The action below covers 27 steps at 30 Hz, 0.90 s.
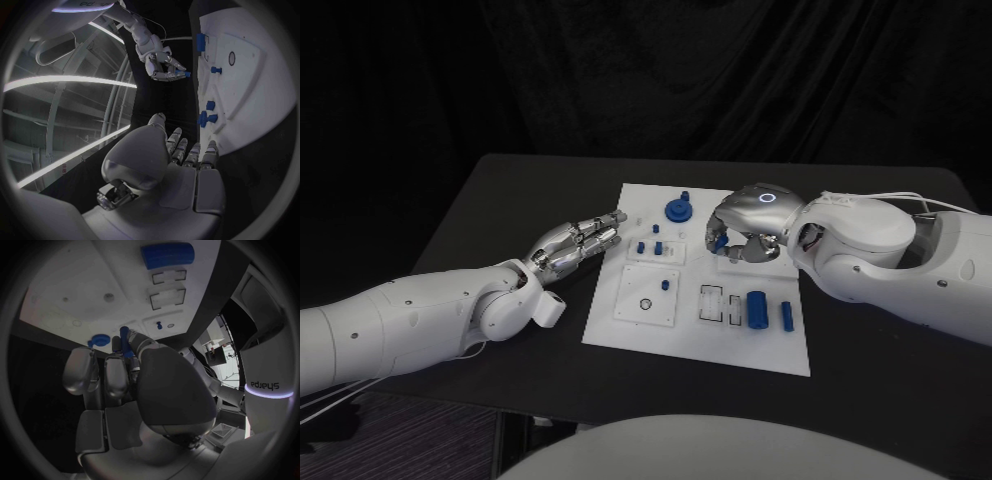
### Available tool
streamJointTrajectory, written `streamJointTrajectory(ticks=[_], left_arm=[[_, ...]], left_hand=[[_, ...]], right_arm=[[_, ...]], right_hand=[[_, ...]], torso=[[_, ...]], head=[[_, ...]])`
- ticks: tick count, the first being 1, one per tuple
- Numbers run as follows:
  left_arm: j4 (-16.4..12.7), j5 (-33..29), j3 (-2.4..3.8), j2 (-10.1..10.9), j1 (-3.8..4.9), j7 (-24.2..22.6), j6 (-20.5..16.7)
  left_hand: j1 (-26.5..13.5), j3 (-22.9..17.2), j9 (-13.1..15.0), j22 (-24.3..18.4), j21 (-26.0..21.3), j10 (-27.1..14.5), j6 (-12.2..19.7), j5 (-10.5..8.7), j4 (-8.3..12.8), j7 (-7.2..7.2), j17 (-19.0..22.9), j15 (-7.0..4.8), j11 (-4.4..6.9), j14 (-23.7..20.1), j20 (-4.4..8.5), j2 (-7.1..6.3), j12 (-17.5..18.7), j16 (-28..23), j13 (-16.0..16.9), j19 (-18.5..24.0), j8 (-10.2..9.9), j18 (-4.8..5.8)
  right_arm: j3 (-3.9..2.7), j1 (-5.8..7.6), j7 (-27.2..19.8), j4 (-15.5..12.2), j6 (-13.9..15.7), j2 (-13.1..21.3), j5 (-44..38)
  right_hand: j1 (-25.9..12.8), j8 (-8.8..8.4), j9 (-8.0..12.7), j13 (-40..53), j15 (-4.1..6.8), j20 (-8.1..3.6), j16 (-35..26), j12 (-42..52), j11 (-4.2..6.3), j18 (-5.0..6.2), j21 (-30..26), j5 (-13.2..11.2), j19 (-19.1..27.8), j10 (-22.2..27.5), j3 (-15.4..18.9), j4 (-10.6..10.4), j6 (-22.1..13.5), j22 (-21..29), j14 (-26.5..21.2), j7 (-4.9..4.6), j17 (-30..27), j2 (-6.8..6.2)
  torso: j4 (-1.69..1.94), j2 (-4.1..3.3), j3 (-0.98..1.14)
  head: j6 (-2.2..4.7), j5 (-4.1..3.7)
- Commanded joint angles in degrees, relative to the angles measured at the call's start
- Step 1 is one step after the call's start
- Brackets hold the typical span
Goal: Assemble the parts on the task board
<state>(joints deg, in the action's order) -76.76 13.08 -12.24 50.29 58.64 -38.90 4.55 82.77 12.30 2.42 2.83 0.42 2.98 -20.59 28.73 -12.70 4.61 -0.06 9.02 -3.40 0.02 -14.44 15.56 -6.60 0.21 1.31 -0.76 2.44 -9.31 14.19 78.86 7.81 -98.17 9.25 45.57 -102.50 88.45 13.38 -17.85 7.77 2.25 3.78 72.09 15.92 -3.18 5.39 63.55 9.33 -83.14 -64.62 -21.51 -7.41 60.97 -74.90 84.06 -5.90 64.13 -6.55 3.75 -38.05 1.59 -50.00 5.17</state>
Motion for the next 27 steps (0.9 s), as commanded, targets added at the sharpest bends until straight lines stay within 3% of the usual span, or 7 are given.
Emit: streamJointTrajectory(ticks=[1,9,16,23,27], left_arm=[[-0.1,-0.3,0.05,-0.2,-0.12,-3.8,0.8],[-0.3,-0.3,0.05,-0.2,-0.18,-4.1,0.5],[-0.5,-0.3,0.05,0.0,-0.19,-4.2,0.4],[-0.7,-0.3,0.05,0.1,-0.20,-4.3,0.4],[-0.7,-0.3,0.05,0.1,-0.21,-4.3,0.5]], left_hand=[[0.5,-0.1,0.0,0.0,0.2,0.1,0.1,0.32,0.3,-0.35,0.1,0.45,-0.32,0.0,-0.46,-0.10,-0.2,-0.2,0.1,0.0,0.2,-0.27],[0.2,-0.1,0.0,0.0,0.2,0.1,0.3,0.24,0.0,-0.63,0.1,0.30,-0.48,0.0,-0.38,0.10,-0.2,-0.2,0.1,0.0,0.2,-0.30],[0.2,-0.1,0.0,0.0,0.2,0.1,0.2,0.27,0.0,-0.64,0.1,0.27,-0.48,0.0,-0.36,0.14,-0.2,-0.2,0.1,0.0,0.2,-0.31],[0.2,-0.1,0.0,0.0,0.2,0.1,0.2,0.29,0.0,-0.65,0.1,0.25,-0.50,0.0,-0.34,0.18,-0.2,-0.2,0.1,0.0,0.2,-0.31],[0.2,-0.1,0.0,0.0,0.2,0.1,0.2,0.29,0.0,-0.65,0.1,0.25,-0.50,0.0,-0.34,0.18,-0.2,-0.2,0.1,0.0,0.2,-0.31]], right_arm=[[-0.03,0.11,0.7,-1.9,-1.3,-1.8,-7.4],[-0.04,-0.93,-0.3,-1.9,-2.9,-8.1,-9.7],[-0.04,-3.12,-1.5,0.6,-4.1,-13.5,-10.1],[-0.04,-5.14,-2.0,2.9,-4.8,-16.2,-10.2],[-0.04,-6.27,-2.2,4.0,-5.2,-16.8,-10.2]], right_hand=[[0.0,-0.42,-0.1,0.1,0.06,-0.14,-0.3,0.0,1.06,-0.53,0.0,0.3,0.2,-1.2,0.0,0.2,-0.5,-8.6,0.6,0.23,0.0,-0.49],[-0.7,-0.91,-0.3,0.0,-0.12,-0.03,-0.6,-0.5,1.04,-0.48,-0.4,-0.3,0.3,-1.0,0.0,0.0,-1.3,-8.5,0.5,0.37,-0.4,-0.74],[-0.7,-1.15,-0.3,-0.1,-0.24,0.03,-0.7,-0.8,0.92,-0.43,-0.8,-0.3,0.5,-0.8,-0.1,0.1,-1.6,-8.5,0.4,0.28,-0.5,-0.76],[-0.8,-1.32,-0.4,-0.1,-0.31,0.08,-0.7,-1.0,0.81,-0.43,-0.9,-0.4,0.5,-0.7,-0.1,0.2,-1.8,-8.5,0.3,0.19,-0.5,-0.82],[-0.8,-1.44,-0.4,-0.1,-0.29,0.12,-0.8,-1.1,0.73,-0.44,-0.8,-0.4,0.5,-0.6,-0.2,0.2,-2.0,-8.5,0.3,0.11,-0.6,-0.87]], torso=[[0.02,-0.01,-0.05],[0.03,-0.02,-0.04],[0.05,0.00,-0.03],[0.15,0.04,-0.12],[0.08,-0.04,-0.07]], head=[[0.00,0.17],[0.00,0.91],[0.00,2.11],[0.00,2.39],[0.00,2.54]])
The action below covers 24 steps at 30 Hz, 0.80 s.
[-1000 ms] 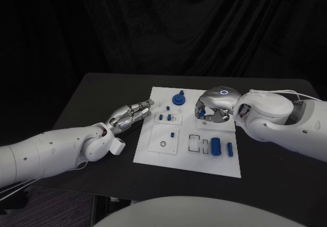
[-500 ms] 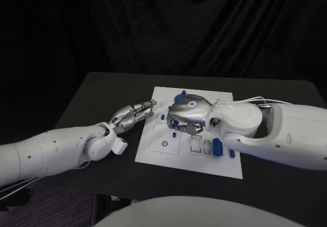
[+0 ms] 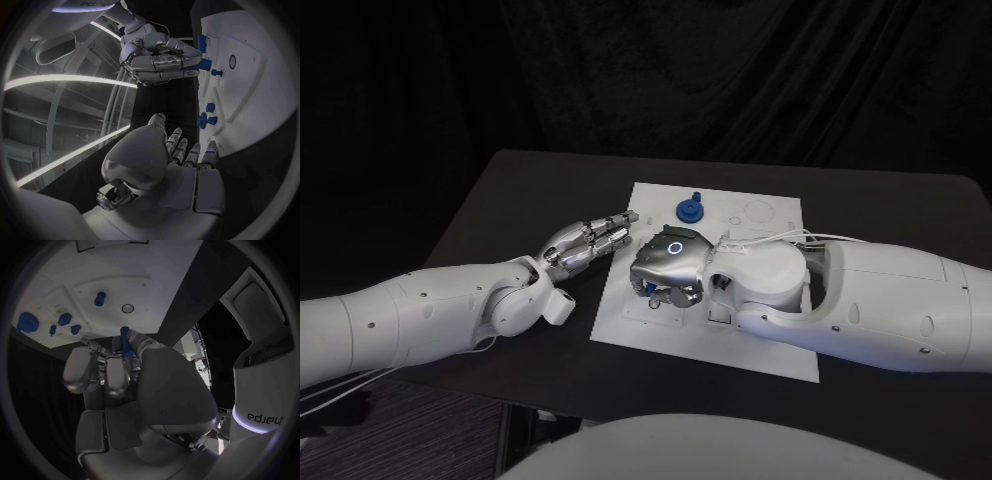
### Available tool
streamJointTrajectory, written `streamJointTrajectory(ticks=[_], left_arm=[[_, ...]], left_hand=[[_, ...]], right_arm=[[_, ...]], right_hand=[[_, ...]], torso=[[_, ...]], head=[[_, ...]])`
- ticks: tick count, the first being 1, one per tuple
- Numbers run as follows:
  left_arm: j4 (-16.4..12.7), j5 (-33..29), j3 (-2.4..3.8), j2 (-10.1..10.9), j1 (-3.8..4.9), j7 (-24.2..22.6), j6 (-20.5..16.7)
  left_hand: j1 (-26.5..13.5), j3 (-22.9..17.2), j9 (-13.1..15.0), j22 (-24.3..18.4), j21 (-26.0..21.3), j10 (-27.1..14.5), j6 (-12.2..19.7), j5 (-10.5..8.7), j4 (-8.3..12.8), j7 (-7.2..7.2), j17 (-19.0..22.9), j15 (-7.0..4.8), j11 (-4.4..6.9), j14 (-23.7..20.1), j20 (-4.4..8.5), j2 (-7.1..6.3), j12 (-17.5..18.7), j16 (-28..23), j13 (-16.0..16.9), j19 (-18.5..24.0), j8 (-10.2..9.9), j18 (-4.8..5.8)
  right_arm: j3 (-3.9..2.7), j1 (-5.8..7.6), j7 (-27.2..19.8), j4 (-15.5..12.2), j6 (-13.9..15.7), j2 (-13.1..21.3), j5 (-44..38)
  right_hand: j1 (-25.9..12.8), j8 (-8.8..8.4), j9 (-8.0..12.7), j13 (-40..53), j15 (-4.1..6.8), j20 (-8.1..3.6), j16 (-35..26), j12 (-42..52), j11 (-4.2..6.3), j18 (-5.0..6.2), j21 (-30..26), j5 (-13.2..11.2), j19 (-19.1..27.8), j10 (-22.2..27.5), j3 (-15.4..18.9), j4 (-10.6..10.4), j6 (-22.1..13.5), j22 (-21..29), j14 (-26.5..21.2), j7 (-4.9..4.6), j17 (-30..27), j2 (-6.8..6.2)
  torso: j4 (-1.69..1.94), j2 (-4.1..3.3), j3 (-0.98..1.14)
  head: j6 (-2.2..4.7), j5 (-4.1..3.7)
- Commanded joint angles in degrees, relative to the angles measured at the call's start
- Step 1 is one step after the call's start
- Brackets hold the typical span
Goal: Assemble the parts on the task board
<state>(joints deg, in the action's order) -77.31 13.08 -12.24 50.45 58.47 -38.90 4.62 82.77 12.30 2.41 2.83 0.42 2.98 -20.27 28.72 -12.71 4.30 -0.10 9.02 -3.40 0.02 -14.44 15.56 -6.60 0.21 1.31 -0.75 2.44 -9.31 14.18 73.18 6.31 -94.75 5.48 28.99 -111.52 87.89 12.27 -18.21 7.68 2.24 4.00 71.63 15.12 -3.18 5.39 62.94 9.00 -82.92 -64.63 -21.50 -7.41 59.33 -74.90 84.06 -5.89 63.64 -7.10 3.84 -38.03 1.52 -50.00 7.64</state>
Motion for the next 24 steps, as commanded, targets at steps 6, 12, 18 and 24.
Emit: streamJointTrajectory(ticks=[6,12,18,24], left_arm=[[-0.1,-0.3,0.05,-0.1,-0.05,-4.2,0.6],[0.0,-0.3,0.05,-0.2,-0.05,-4.1,0.6],[0.1,-0.3,0.05,-0.3,-0.06,-4.1,0.7],[0.1,-0.3,0.05,-0.5,-0.07,-4.0,0.9]], left_hand=[[0.2,-0.1,0.0,0.0,0.2,0.1,-0.1,0.35,0.0,-0.35,0.1,0.22,-0.53,0.0,-0.32,0.25,-0.2,-0.2,0.1,0.0,0.2,-0.33],[0.2,-0.2,0.0,0.1,0.3,0.1,-0.1,0.43,0.0,-0.30,0.1,0.21,-0.53,0.0,-0.32,0.37,-0.2,-0.2,0.1,0.0,0.2,-0.34],[0.2,-0.2,0.0,0.1,0.3,0.1,-0.1,0.43,0.0,-0.30,0.1,0.21,-0.53,0.0,-0.32,0.37,-0.2,-0.2,0.1,0.0,0.2,-0.34],[0.2,-0.3,0.0,0.1,0.3,0.1,-0.1,0.45,0.0,-0.27,0.1,0.21,-0.53,0.0,-0.33,0.44,-0.2,-0.2,0.1,0.0,0.2,-0.35]], right_arm=[[-0.03,-1.73,-0.7,1.8,-1.8,-0.7,-1.2],[-0.03,-2.63,-0.8,2.7,-1.8,-0.9,-1.2],[-0.03,-3.12,-0.9,3.4,-1.8,-1.1,-1.2],[-0.03,-3.37,-1.0,3.8,-1.6,-1.3,-1.2]], right_hand=[[-0.3,-0.42,-0.1,0.0,-0.27,-0.08,-0.4,-0.4,0.68,-0.43,-0.3,-0.2,0.3,-0.6,-0.2,0.2,-0.5,-8.5,0.2,0.05,-0.1,-0.35],[-0.3,-0.48,-0.1,0.0,-0.23,-0.07,-0.4,-0.4,0.67,-0.41,-0.3,-0.2,0.4,-0.6,-0.2,0.3,-0.6,-8.4,0.2,0.01,-0.2,-0.33],[-0.3,-0.52,-0.1,0.0,-0.21,-0.08,-0.5,-0.4,0.66,-0.38,-0.5,-0.3,0.4,-0.7,-0.3,0.3,-0.6,-8.4,0.2,-0.02,-0.3,-0.33],[-0.4,-0.61,-0.2,0.0,-0.15,-0.09,-0.5,-0.4,0.62,-0.36,-0.5,-0.5,0.4,-0.7,-0.2,0.3,-0.8,-8.4,0.1,-0.05,-0.3,-0.38]], torso=[[-0.08,-0.06,0.00],[-0.14,-0.02,0.00],[-0.15,-0.06,0.04],[-0.15,-0.06,0.05]], head=[[0.00,-0.02],[0.00,-0.05],[0.00,-0.07],[0.00,-0.06]])
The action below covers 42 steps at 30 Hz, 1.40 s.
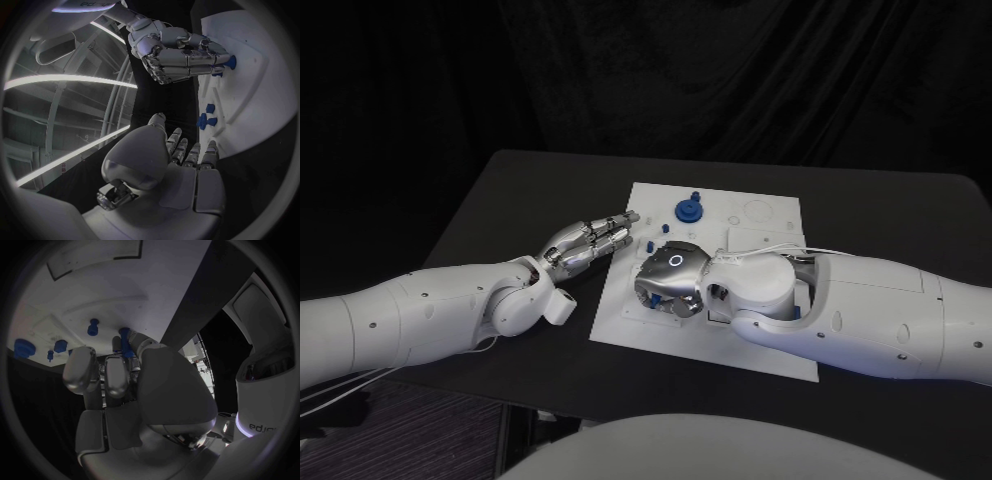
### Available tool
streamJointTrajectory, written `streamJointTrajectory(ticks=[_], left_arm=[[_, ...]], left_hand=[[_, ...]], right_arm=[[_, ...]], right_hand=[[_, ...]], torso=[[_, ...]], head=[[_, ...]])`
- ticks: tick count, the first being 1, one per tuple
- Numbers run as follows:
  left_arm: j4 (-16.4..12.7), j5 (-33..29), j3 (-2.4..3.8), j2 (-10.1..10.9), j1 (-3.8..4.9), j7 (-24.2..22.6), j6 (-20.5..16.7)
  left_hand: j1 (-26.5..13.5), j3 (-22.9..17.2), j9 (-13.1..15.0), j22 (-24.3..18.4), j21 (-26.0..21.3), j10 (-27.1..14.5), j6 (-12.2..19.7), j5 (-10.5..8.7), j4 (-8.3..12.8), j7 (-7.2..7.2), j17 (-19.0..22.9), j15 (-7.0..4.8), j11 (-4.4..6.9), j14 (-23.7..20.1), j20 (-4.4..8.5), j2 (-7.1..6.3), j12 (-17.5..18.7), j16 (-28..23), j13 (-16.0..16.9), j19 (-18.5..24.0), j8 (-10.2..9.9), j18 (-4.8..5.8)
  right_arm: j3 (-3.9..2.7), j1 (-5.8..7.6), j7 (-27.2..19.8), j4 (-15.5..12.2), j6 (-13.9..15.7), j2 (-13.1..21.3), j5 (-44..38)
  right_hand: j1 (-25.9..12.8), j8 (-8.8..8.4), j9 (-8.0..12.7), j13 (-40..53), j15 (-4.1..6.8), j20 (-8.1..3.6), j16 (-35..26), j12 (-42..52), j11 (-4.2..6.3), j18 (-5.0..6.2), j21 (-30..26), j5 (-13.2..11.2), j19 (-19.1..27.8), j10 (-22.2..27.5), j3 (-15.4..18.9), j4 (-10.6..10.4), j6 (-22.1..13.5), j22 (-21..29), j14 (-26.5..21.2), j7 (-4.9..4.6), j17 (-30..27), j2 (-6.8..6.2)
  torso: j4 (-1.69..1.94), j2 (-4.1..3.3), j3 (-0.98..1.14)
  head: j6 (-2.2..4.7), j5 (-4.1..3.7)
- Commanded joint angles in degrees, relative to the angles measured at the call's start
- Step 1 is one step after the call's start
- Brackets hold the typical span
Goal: Assemble the parts on the task board
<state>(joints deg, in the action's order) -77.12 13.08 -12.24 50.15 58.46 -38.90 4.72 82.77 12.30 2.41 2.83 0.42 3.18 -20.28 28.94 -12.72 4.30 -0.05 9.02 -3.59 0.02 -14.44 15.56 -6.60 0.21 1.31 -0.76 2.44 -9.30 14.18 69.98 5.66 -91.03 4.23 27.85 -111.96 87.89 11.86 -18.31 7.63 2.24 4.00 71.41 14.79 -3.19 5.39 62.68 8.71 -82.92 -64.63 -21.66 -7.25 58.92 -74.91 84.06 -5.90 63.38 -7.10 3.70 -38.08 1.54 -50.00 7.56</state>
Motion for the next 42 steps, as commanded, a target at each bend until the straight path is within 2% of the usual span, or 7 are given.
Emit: streamJointTrajectory(ticks=[1,7,13,22,29,38,42], left_arm=[[0.0,-0.3,0.05,-0.2,-0.07,-4.0,0.8],[0.0,-0.3,0.05,-0.3,-0.09,-3.9,0.9],[0.2,-0.3,0.05,-0.4,-0.16,-3.9,1.0],[0.4,-0.3,0.05,-0.5,-0.38,-3.9,1.1],[0.5,-0.3,0.05,-0.5,-0.47,-3.9,1.2],[0.6,-0.3,0.06,-0.4,-0.61,-4.0,1.1],[0.7,-0.3,0.06,-0.3,-0.69,-4.2,0.8]], left_hand=[[0.2,-0.3,0.0,0.1,0.3,-0.1,-0.1,0.23,0.0,-0.27,0.1,0.21,-0.34,0.0,-0.33,0.46,-0.2,-0.2,0.1,0.0,0.2,-0.36],[0.2,-0.4,0.0,0.1,0.3,-0.1,-0.1,0.26,0.0,-0.26,0.1,0.21,-0.35,0.0,-0.34,0.53,-0.2,-0.2,0.1,0.0,0.2,-0.37],[0.3,-0.5,0.0,0.1,0.3,-0.2,-0.2,0.29,0.1,-0.17,0.1,0.22,-0.34,0.0,-0.36,0.63,-0.2,-0.2,0.1,0.0,0.2,-0.38],[0.3,-0.5,0.0,0.1,0.3,-0.2,-0.2,0.29,0.1,-0.17,0.1,0.22,-0.34,0.0,-0.36,0.63,-0.2,-0.2,0.1,0.0,0.2,-0.38],[0.3,-0.6,0.0,0.0,0.3,-0.2,-0.3,0.29,0.1,-0.09,0.1,0.22,-0.32,0.0,-0.37,0.67,-0.2,-0.2,0.1,0.0,0.2,-0.39],[0.3,-0.6,0.0,0.0,0.3,-0.2,-0.2,0.28,0.1,-0.07,0.1,0.23,-0.32,0.0,-0.38,0.67,-0.2,-0.2,0.1,0.0,0.2,-0.39],[0.3,-0.7,0.0,0.0,0.2,-0.2,-0.1,0.20,0.1,-0.23,0.1,0.15,-0.45,0.0,-0.35,0.64,-0.2,-0.2,0.1,0.0,0.2,-0.41]], right_arm=[[-0.03,-0.21,-0.4,0.3,-0.4,-0.2,-0.8],[-0.03,-0.38,-0.4,0.7,-0.4,-0.4,-0.8],[-0.03,-0.56,-0.3,0.9,-0.7,-0.5,-0.8],[-0.03,-0.68,-0.1,0.9,-1.5,-0.2,-0.8],[-0.03,-0.69,0.0,0.6,0.4,0.4,-0.8],[-0.13,-0.27,0.1,-1.2,8.1,3.3,2.4],[-0.29,1.72,-1.6,-2.4,15.1,5.5,9.0]], right_hand=[[-0.4,-0.30,-0.1,0.1,-0.10,-0.11,-0.3,-0.1,0.65,-0.36,-0.2,-0.3,0.5,-0.8,-0.1,0.2,-0.5,-8.4,0.1,0.01,-0.1,-0.40],[-0.7,-0.68,-0.1,0.1,-0.06,-0.14,-0.5,-0.5,0.55,-0.31,-0.5,-0.6,0.6,-0.4,-0.1,0.1,-1.1,-8.4,-0.1,0.22,-0.2,-0.50],[-2.0,-2.63,0.1,-0.2,-0.24,-0.02,-1.3,-2.1,-0.51,-0.07,-2.1,-1.8,1.3,2.4,0.0,-0.4,-4.5,-8.0,-0.8,1.53,-1.1,-1.16],[-4.6,-7.06,2.3,0.3,-0.80,0.56,-3.3,-3.3,-1.53,0.51,-5.9,-5.4,2.8,7.7,1.4,-2.1,-12.0,-7.1,-2.5,5.05,-3.5,-2.64],[-5.3,-7.96,3.5,1.0,-1.02,0.78,-3.6,-3.1,-1.85,0.63,-7.0,-5.7,3.1,10.6,3.6,-2.8,-14.2,-6.9,-2.9,5.73,-3.8,-2.78],[-5.8,-8.05,4.6,1.4,-1.04,0.83,-3.6,-2.9,-1.90,0.76,-8.0,-5.8,3.4,14.1,5.7,-4.2,-15.5,-6.8,-3.1,6.48,-3.8,-2.93],[-5.8,-7.71,5.2,1.9,-1.86,1.33,-2.7,-1.8,-2.80,0.53,-7.2,-5.8,3.0,15.2,6.6,-5.4,-15.4,-7.0,-2.7,5.08,-2.9,-2.87]], torso=[[0.02,-0.01,0.03],[0.04,0.00,0.01],[0.04,-0.01,0.01],[0.04,-0.03,0.01],[0.03,-0.01,0.02],[0.02,0.00,0.02],[0.02,0.02,0.04]], head=[[0.00,-0.05],[0.00,-0.05],[0.00,-0.17],[0.00,-0.32],[0.00,-0.29],[0.00,-0.18],[0.00,-0.34]])
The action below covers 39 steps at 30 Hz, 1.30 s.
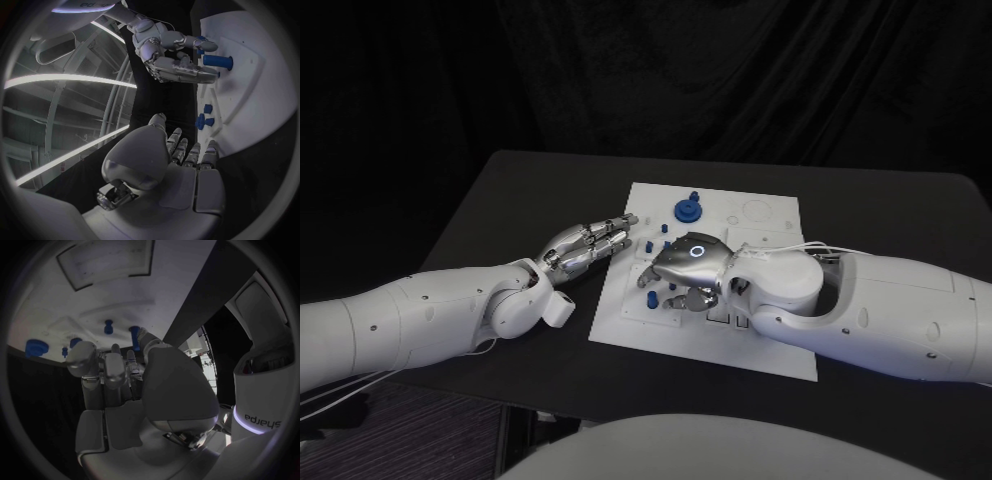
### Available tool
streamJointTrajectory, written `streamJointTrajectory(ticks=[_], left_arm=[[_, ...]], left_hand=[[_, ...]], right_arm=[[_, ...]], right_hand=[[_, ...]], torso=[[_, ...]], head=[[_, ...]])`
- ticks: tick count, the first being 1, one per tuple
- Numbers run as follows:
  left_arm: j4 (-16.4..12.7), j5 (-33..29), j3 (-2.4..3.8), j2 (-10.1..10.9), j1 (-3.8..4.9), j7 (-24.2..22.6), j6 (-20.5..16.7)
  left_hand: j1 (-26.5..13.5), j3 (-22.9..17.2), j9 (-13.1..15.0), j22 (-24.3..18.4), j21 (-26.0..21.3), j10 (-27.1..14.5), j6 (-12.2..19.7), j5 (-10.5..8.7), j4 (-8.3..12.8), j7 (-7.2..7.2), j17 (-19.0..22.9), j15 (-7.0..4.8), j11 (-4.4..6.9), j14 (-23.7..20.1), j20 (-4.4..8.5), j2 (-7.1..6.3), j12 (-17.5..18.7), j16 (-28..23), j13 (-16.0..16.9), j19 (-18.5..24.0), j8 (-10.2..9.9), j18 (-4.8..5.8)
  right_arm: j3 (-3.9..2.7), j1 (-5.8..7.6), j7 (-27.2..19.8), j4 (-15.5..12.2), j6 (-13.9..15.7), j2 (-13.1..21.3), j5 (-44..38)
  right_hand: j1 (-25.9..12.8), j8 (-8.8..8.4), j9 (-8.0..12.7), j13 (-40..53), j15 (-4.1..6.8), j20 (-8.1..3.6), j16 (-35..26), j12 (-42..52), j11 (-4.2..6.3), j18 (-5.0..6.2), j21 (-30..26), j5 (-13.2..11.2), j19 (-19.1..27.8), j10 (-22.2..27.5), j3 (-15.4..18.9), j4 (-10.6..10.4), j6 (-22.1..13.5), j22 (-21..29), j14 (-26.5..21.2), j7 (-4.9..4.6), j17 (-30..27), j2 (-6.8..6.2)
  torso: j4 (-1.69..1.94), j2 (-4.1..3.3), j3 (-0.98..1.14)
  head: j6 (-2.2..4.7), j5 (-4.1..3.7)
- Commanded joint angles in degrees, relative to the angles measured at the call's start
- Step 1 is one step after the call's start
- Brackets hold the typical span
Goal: Assemble the parts on the task board
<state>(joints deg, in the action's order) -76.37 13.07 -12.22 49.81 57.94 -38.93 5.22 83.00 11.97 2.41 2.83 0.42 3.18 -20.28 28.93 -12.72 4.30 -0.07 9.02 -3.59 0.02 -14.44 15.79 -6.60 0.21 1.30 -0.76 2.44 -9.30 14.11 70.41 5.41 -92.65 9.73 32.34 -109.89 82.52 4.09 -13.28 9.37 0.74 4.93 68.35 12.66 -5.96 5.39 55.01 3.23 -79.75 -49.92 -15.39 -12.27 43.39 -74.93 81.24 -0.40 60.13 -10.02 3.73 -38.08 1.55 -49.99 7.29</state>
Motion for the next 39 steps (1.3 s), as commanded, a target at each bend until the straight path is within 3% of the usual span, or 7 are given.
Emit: streamJointTrajectory(ticks=[1,14,17,22,24,27,39], left_arm=[[0.0,-0.3,0.03,0.0,-0.18,-4.3,0.2],[-0.1,-0.3,0.04,0.5,-0.26,-4.9,-0.7],[-0.2,-0.3,0.03,0.8,-0.27,-4.9,-0.9],[-0.5,-0.3,0.03,1.2,-0.27,-5.0,-1.2],[-0.6,-0.3,0.03,1.3,-0.27,-5.0,-1.3],[-0.7,-0.3,0.03,1.5,-0.27,-5.3,-1.6],[-1.3,-0.3,0.02,1.7,-0.28,-6.9,-2.5]], left_hand=[[-0.1,-0.3,0.0,0.0,0.2,-0.2,-0.1,0.16,0.0,-0.31,0.1,-0.06,-0.53,0.0,-0.26,0.37,-0.2,-0.2,0.1,0.0,0.2,-0.45],[-0.4,-0.3,0.0,-0.2,0.2,-0.1,-0.2,0.17,-0.3,-0.45,0.1,-1.05,-0.76,0.0,0.46,0.13,-0.5,-0.2,0.1,0.0,0.2,-0.67],[-0.4,-0.3,0.0,-0.2,0.2,-0.1,-0.2,0.17,-0.3,-0.45,0.1,-1.05,-0.76,0.0,0.46,0.13,-0.5,-0.2,0.1,0.0,0.2,-0.67],[-0.3,-0.3,0.0,-0.2,0.2,-0.1,-0.3,0.18,-0.3,-0.46,0.1,-1.09,-0.77,0.0,0.50,0.12,-0.5,-0.2,0.1,0.0,0.3,-0.68],[-0.3,-0.3,0.0,-0.2,0.2,-0.1,-0.3,0.18,-0.3,-0.46,0.1,-1.09,-0.77,0.0,0.50,0.12,-0.5,-0.2,0.1,0.0,0.3,-0.68],[-0.3,-0.3,0.0,-0.2,0.2,0.0,-0.3,0.20,-0.3,-0.46,0.1,-1.13,-0.76,0.0,0.53,0.12,-0.6,-0.2,0.1,0.0,0.3,-0.69],[-0.3,-0.2,0.1,-0.2,0.2,0.4,-0.8,0.33,-0.5,-0.84,0.1,-1.92,-0.49,0.0,1.16,-0.11,-1.2,-0.2,0.2,0.0,0.4,-0.86]], right_arm=[[-0.24,1.86,-1.7,-1.1,10.7,1.6,8.8],[-0.18,9.15,-4.0,-7.2,18.8,13.1,28.1],[-0.06,9.66,-1.6,-8.1,14.4,16.1,29.7],[0.04,9.69,5.4,-8.5,4.0,20.2,31.0],[0.05,9.42,7.7,-8.6,1.4,21.1,31.2],[0.06,8.78,11.6,-8.8,-2.2,22.6,31.4],[0.07,6.80,21.4,-9.2,-10.8,25.0,39.7]], right_hand=[[-0.2,0.22,0.3,0.3,-0.41,0.49,0.7,0.7,-0.07,0.48,0.8,-0.2,-0.3,0.7,0.4,-0.6,0.5,-7.1,0.2,-0.67,0.7,0.18],[4.1,2.28,1.6,3.2,-2.06,2.19,5.0,10.0,-0.15,-0.06,5.5,2.9,-1.3,-1.1,-1.2,-0.8,5.2,-8.1,0.7,-5.34,4.5,1.72],[5.3,4.87,0.6,5.9,0.15,0.82,4.9,16.4,2.64,0.09,5.7,4.4,-1.4,-8.1,-2.2,-0.2,10.4,-8.0,0.8,-6.87,4.1,2.25],[4.3,8.10,-0.9,20.2,1.91,-1.53,1.5,36.5,4.84,0.60,2.6,4.2,-0.4,-7.4,-2.2,-1.0,13.9,-7.1,0.2,-5.79,0.1,2.13],[1.2,10.06,-1.8,57.4,2.21,-1.56,3.1,65.2,5.44,0.31,3.3,4.3,-0.8,-26.3,-0.5,-2.6,15.3,-7.4,1.2,-4.45,2.4,2.50],[-3.3,14.59,-4.6,77.3,3.36,-2.50,13.7,76.2,6.13,-1.56,14.5,4.5,-4.9,-37.7,1.1,-3.9,14.2,-10.1,6.1,-3.32,17.2,3.30],[-25.8,26.79,-12.8,80.6,4.22,-3.68,19.7,77.3,7.44,-4.02,28.8,1.2,-8.5,-40.1,0.0,-4.7,9.3,-13.3,8.1,-2.28,26.3,5.98]], torso=[[-0.02,0.03,0.03],[0.00,0.10,0.01],[0.06,0.08,-0.01],[-0.01,0.17,-0.08],[0.00,0.09,-0.07],[0.00,0.15,-0.16],[0.06,-0.03,0.02]], head=[[-0.01,-0.08],[-0.01,-0.39],[-0.01,-1.21],[-0.01,-2.08],[-0.01,-2.30],[-0.01,-2.71],[-0.01,-4.37]])
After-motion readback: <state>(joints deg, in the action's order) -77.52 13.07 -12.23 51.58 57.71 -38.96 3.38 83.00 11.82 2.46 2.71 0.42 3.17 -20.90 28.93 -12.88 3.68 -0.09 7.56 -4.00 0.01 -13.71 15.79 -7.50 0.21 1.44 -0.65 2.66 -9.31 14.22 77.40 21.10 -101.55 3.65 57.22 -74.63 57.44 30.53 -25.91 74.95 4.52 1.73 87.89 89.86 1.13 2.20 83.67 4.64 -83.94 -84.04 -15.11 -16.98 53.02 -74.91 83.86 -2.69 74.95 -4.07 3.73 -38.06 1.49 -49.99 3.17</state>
